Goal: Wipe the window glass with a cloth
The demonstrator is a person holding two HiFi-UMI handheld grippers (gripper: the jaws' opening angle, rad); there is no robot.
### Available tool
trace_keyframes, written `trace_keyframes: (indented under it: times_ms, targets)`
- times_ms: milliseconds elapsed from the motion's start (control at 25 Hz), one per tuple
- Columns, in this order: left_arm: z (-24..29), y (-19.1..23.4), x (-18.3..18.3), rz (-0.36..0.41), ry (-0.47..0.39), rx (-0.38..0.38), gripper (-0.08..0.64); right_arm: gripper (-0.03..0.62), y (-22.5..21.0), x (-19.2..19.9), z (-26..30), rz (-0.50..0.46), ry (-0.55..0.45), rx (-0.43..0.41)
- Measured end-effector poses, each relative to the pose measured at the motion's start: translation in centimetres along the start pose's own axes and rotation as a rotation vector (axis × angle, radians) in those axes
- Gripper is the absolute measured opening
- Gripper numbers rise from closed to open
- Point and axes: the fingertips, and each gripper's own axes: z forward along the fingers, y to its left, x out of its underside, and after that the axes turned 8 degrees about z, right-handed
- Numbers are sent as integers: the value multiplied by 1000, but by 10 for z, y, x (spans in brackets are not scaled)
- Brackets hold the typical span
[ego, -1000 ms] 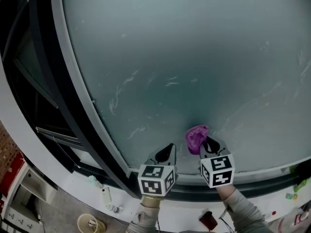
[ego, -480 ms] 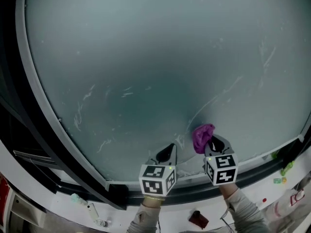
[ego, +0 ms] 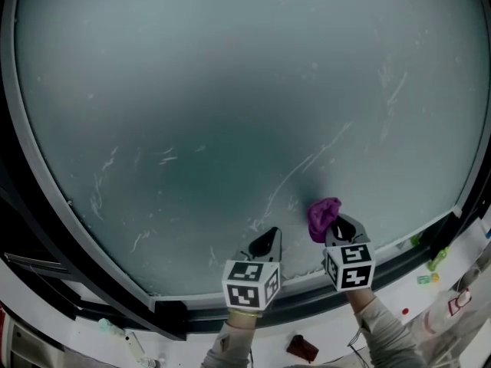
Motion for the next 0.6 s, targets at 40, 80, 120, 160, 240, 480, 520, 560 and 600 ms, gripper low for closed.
trace_keyframes:
  times_ms: [40,80,120,160,240,480,520,560,600]
  targets:
    - [0,-1,0,-1,-2,0,5,48,0,0,-1,-1,0,-2]
    - [0,-1,-1,-3,-5,-1,5,48,0,0,-2,-1,-1,-5]
    - [0,-1,-2,-4,-8,-3,5,48,1,0,-3,2,-3,-9]
    - [-1,0,-3,-4,-10,-5,5,48,3,-1,-4,7,-7,-15]
    - [-2,1,-4,0,-10,-11,5,48,6,-3,-7,21,-17,-28]
    - [-19,15,3,-5,6,-58,5,48,32,-8,-16,39,-42,-92]
    - [-23,18,5,-5,9,-68,5,48,37,-8,-16,41,-43,-105]
    - [-27,21,6,-6,12,-78,5,48,42,-8,-17,44,-44,-117]
    - [-32,23,8,-7,15,-89,5,48,48,-7,-17,47,-44,-129]
